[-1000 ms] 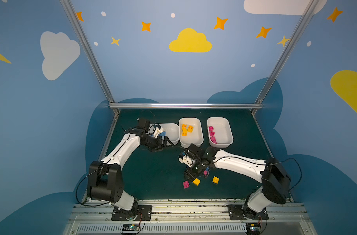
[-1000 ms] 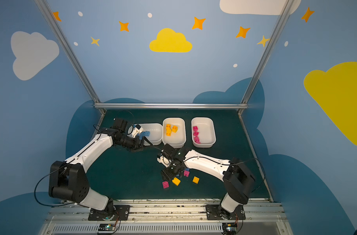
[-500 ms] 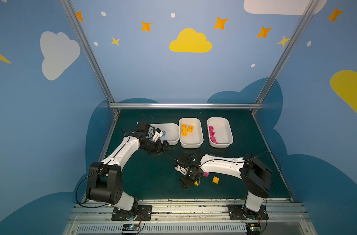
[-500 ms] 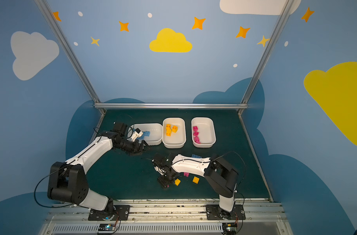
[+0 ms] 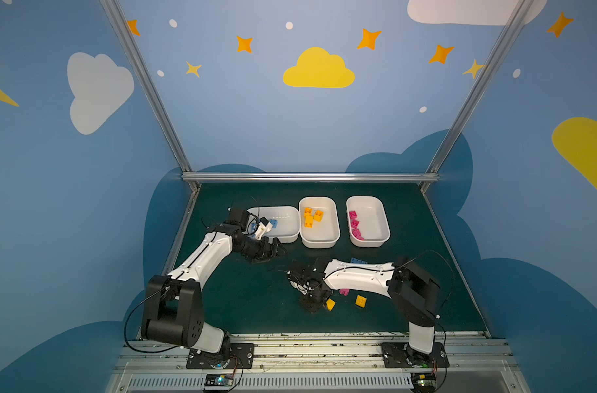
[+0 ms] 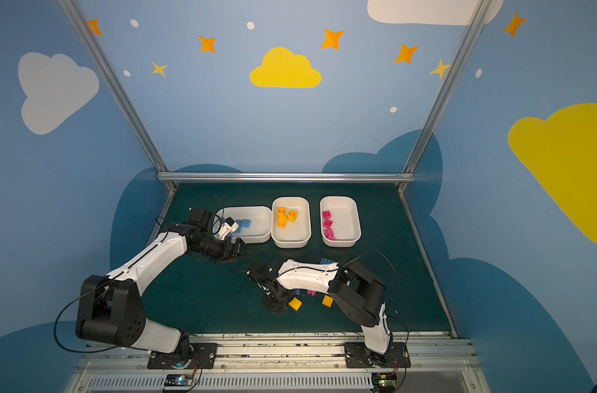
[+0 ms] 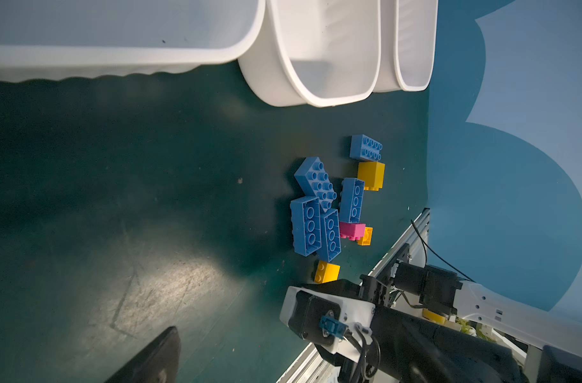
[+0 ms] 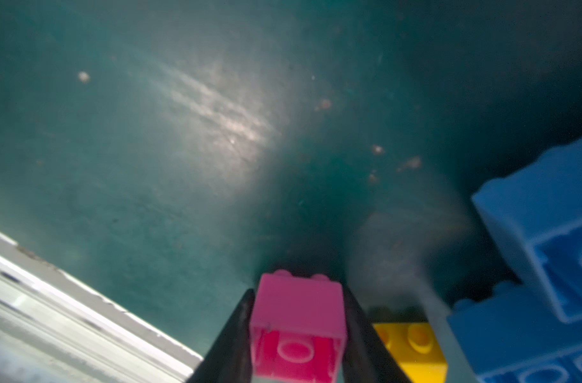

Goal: Sort the legos into containers by color
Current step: 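Carry the pink brick into the farthest bin and open the right gripper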

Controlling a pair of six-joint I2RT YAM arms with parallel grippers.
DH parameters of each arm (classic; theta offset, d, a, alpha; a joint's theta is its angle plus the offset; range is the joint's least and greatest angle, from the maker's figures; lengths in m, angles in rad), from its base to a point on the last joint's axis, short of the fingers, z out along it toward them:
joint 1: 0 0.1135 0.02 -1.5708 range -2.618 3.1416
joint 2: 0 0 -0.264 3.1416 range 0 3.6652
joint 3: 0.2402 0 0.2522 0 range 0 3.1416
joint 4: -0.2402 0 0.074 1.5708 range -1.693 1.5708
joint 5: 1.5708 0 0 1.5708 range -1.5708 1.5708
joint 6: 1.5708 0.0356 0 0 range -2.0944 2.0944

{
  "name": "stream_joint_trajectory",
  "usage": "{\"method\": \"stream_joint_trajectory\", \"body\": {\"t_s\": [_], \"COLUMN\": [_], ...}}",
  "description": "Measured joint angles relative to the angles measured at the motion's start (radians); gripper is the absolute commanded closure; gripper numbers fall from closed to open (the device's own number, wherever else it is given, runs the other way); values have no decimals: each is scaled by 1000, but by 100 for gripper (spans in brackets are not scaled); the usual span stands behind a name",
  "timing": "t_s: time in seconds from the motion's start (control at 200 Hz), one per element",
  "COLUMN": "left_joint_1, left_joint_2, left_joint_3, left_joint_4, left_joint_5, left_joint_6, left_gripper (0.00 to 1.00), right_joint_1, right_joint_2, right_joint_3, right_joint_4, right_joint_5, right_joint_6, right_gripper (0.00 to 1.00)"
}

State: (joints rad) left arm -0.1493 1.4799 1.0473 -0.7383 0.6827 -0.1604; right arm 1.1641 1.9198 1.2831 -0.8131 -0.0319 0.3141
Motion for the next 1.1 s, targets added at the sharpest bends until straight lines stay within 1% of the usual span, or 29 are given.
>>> {"method": "stream_joint_trajectory", "body": {"t_s": [0.09, 0.17, 0.28, 0.385, 0.526, 0.721, 0.846, 0.936, 1.101], "left_joint_1": [2, 3, 4, 3, 2, -12, -36, -53, -72], "left_joint_2": [-3, -3, -3, -3, -1, 19, 42, 63, 101], "left_joint_3": [-3, -2, -2, 0, 20, 69, 95, 116, 152], "left_joint_4": [1, 1, 3, 6, 12, 44, 67, 80, 102], "left_joint_5": [0, 0, 3, 14, 38, 68, 84, 90, 100], "left_joint_6": [0, 0, 0, -1, -8, -39, -68, -86, -117], "left_gripper": [1, 1, 1, 1, 1, 1, 1, 1, 1], "right_joint_1": [-2, -10, -42, -109, -259, -507, -674, -768, -887], "right_joint_2": [-1, -7, -48, -130, -221, -222, -160, -88, 76], "right_joint_3": [2, 2, 2, 2, 30, 129, 239, 322, 496], "right_joint_4": [-11, -24, -41, -53, -77, -96, -101, -98, -107], "right_joint_5": [22, 38, 47, 49, 48, 46, 47, 46, 33], "right_joint_6": [-2, -1, -1, -8, -48, -150, -223, -262, -298], "right_gripper": [75, 77, 79, 79, 79, 79, 79, 79, 78]}}
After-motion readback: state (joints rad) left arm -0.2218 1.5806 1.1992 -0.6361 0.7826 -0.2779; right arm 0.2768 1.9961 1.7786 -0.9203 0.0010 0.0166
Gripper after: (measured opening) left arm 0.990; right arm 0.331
